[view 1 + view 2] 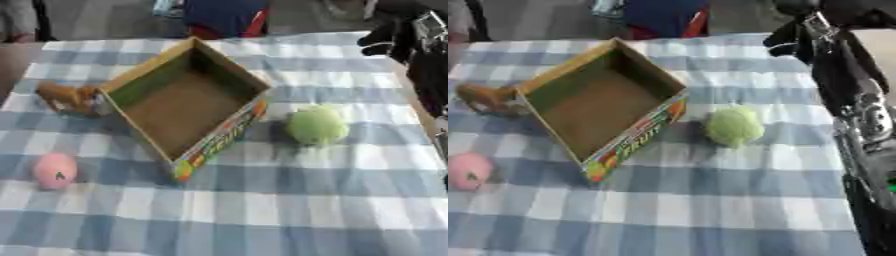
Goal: Pick up objects on the table and place them in the box.
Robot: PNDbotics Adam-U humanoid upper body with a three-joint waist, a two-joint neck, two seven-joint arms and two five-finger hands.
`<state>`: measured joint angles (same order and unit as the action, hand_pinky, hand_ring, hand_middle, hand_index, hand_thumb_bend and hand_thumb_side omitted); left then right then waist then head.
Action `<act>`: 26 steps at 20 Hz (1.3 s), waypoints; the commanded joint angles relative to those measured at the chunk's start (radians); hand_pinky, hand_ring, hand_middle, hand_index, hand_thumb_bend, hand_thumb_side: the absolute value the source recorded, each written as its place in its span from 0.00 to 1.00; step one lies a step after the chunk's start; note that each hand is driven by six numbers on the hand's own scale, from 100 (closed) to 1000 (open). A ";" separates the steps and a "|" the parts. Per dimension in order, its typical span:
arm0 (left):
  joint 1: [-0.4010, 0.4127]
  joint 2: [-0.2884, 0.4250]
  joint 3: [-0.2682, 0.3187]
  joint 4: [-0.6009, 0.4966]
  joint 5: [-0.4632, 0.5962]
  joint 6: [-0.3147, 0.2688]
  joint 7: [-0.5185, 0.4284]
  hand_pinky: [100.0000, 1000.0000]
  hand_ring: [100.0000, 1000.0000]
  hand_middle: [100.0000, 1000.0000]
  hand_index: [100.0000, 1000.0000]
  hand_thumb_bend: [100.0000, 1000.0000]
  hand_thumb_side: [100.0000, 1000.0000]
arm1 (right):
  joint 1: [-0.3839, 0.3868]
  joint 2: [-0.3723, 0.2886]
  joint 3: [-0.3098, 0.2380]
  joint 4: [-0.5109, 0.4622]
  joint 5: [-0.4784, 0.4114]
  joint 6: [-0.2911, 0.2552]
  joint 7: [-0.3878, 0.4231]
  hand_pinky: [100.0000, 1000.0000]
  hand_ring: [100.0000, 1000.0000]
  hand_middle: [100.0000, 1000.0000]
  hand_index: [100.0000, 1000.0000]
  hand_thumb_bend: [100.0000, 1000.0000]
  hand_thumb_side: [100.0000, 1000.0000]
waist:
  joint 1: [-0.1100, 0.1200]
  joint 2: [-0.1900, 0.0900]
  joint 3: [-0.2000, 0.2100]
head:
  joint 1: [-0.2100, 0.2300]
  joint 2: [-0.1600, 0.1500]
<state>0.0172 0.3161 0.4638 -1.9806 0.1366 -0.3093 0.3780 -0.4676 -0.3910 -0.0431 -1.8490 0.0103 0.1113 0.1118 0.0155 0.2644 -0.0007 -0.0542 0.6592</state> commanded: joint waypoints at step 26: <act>-0.042 0.436 0.024 0.117 -0.240 -0.040 -0.111 0.28 0.72 0.63 0.87 0.25 0.68 | -0.075 -0.075 0.012 -0.013 0.069 -0.069 0.023 0.70 0.73 0.56 0.90 0.00 1.00 | 0.009 -0.016 -0.026 | 0.009 -0.008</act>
<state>-0.0174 0.6818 0.4936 -1.8803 -0.0823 -0.3465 0.2870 -0.5281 -0.4367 -0.0298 -1.8410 0.0847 0.0450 0.1338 0.0227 0.2644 -0.0275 -0.0491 0.6588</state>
